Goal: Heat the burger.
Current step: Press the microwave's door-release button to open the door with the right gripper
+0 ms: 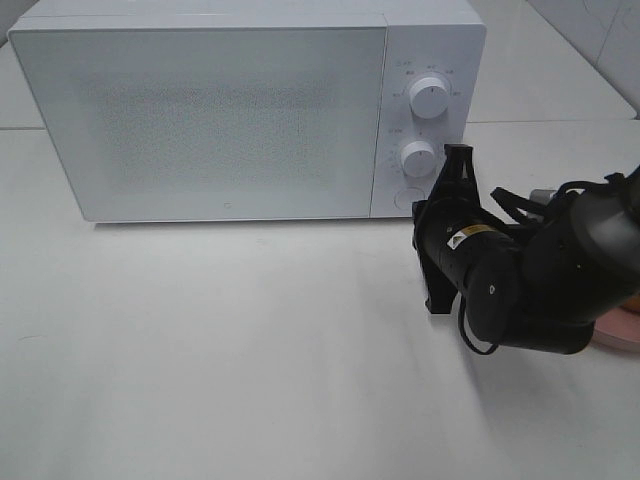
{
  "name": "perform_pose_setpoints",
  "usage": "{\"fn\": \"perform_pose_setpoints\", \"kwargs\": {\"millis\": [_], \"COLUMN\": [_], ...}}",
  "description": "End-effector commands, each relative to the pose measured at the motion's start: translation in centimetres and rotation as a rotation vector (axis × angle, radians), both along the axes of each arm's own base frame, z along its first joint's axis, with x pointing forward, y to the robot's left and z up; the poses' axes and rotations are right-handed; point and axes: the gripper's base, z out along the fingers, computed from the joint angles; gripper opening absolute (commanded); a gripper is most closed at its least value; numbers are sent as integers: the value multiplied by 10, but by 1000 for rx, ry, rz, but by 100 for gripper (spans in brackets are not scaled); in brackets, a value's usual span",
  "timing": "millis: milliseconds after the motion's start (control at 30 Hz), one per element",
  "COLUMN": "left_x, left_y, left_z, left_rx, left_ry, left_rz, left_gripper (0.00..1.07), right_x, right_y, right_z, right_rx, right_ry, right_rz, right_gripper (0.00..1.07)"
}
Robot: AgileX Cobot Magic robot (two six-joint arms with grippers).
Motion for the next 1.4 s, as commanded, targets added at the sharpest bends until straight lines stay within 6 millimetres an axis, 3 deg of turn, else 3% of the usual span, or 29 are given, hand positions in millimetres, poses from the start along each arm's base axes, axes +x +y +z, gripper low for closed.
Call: {"fn": "perform_pose_setpoints", "kwargs": {"millis": [33,667,1400], "left_x": [-4,-4,-4], "left_y": [0,0,0], "left_z": [0,0,0], "left_rx": [1,1,1], "left_ry": [-24,-24,-24], "left_rz": [6,6,6], "left_gripper": [98,98,98], "right_x": [11,42,53], "right_y": [1,5,7], "right_z": [-1,-10,-14], "right_rx": [4,-8,-23], "right_ry": [-7,-7,-59], "right_rz": [12,10,-30], "right_gripper": [0,0,0]}}
